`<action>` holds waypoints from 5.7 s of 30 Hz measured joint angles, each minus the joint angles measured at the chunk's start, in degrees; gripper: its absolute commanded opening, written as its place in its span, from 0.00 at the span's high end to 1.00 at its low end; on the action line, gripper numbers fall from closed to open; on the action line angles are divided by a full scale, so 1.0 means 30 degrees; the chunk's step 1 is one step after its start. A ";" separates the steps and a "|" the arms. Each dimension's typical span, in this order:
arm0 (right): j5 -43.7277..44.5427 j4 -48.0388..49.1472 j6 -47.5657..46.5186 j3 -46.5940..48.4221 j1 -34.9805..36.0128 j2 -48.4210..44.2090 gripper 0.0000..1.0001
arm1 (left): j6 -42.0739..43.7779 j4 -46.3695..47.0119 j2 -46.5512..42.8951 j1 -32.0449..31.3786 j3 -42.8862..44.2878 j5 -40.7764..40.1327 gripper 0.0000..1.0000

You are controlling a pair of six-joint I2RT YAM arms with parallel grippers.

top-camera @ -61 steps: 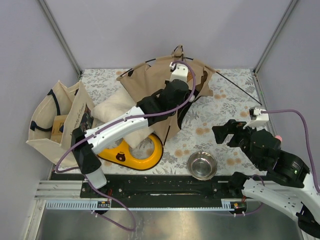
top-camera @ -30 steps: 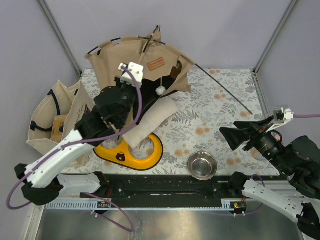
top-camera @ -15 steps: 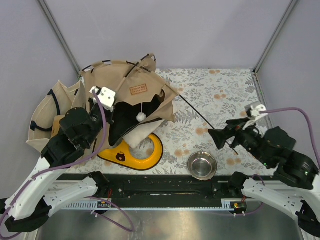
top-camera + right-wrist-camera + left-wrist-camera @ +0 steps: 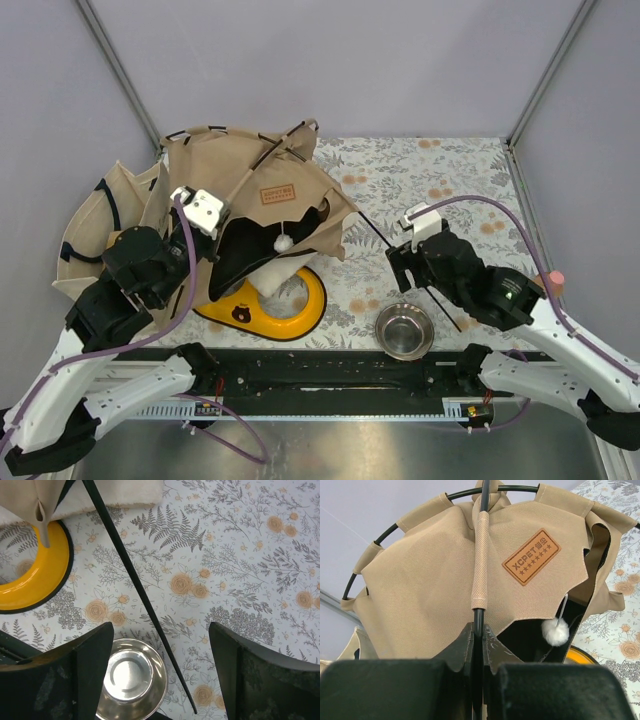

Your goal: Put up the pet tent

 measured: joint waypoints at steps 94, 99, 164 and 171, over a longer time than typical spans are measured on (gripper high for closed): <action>-0.6317 0.4954 1.3194 0.3424 -0.0044 0.6696 0.93 | -2.0648 1.7996 0.3534 -0.6353 -1.3850 0.8182 0.61; -0.6426 0.5005 1.3231 0.3417 -0.0087 0.6732 0.96 | -2.0502 1.7937 0.3767 -0.6368 -1.3435 0.8262 0.38; -1.2925 1.3260 1.0790 -0.9260 0.0561 -0.4109 0.49 | -2.0451 1.5562 0.6557 -0.6244 -0.8939 0.7635 1.00; -1.3588 1.5103 1.1832 -0.9500 0.0634 -0.3534 1.00 | -2.0342 1.5569 0.6652 -0.6200 -0.8939 0.7563 0.96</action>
